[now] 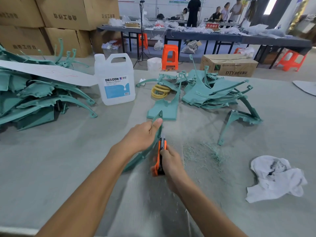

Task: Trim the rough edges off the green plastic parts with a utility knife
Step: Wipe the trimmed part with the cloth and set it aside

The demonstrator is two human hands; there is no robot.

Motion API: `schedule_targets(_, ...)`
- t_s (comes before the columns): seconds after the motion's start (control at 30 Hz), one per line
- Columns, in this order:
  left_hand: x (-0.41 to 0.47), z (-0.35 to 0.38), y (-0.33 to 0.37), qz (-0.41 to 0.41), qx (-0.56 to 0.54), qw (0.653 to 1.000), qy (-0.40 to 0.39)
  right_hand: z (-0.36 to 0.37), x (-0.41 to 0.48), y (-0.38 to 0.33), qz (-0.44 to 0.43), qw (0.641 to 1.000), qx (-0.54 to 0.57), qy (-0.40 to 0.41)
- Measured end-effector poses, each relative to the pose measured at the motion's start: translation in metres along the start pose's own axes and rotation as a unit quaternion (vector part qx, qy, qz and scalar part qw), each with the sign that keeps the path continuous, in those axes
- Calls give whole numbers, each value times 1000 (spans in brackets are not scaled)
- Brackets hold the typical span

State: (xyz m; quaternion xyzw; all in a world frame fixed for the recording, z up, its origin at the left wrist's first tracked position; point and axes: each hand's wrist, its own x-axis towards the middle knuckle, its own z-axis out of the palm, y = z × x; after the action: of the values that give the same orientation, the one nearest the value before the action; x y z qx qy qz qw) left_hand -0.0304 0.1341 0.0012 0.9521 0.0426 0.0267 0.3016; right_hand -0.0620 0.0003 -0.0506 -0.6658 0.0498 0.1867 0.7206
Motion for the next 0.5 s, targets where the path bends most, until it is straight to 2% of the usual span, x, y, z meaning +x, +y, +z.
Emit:
schedule_targets(0.23,-6,1,2,2,-41,999,20,10,-11,-34,-114,993,-16,-5)
schedule_targets(0.4,-5,-1,2,6,-32,999,9,-20,-10,-73,-193,978,4,-81)
schedule_targets(0.5,-4,1,1,-2,-21,1000,9,-53,-6,-66,-147,988,-46,-5)
